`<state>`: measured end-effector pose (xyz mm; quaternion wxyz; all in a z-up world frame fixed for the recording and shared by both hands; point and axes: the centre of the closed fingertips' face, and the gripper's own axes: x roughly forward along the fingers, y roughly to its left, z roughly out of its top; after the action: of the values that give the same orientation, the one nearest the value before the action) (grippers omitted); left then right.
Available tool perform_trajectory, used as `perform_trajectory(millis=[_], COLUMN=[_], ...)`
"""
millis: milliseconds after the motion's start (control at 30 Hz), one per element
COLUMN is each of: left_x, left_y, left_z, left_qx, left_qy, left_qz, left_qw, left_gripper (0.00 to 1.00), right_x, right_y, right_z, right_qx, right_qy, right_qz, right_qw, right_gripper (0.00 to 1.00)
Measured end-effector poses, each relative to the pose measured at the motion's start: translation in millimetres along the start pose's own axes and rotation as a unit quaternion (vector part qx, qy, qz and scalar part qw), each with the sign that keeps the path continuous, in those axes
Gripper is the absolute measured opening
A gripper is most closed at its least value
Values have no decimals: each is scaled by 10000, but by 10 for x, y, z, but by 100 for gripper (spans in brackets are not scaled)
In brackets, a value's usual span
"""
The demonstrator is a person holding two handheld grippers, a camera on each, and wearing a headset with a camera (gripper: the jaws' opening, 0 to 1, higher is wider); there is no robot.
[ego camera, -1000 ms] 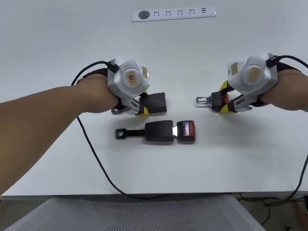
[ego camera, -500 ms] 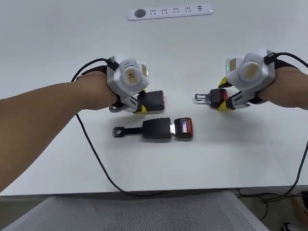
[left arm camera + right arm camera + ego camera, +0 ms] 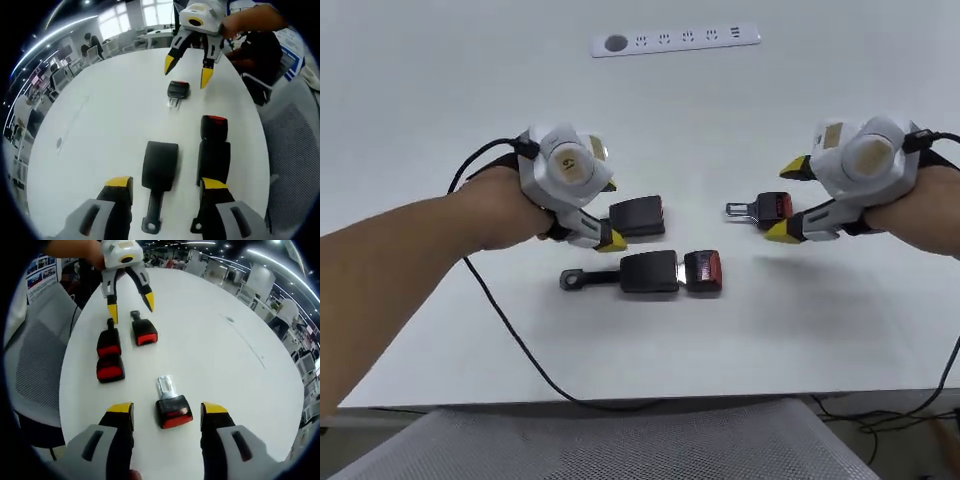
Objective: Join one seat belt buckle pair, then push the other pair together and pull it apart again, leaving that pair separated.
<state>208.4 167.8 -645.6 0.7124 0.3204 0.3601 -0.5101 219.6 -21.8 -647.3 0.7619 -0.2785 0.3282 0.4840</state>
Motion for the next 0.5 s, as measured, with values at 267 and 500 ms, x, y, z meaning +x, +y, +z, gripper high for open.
perform_trajectory(millis=[267, 500], left_x=[-232, -433], left_y=[-218, -368], left_z=[-150, -287], left_qx=[-810, -1198], left_qy=[-371, -554], left_qz=[404, 535], left_qw=[9952, 9898], left_gripper=[74, 79], right_x=[-167, -343], right_y=[351, 529], right_z=[-21, -112], right_qx=[360, 798], right_qy=[-273, -393], right_qz=[-27, -180], right_qw=[9990, 9959], right_gripper=[67, 73])
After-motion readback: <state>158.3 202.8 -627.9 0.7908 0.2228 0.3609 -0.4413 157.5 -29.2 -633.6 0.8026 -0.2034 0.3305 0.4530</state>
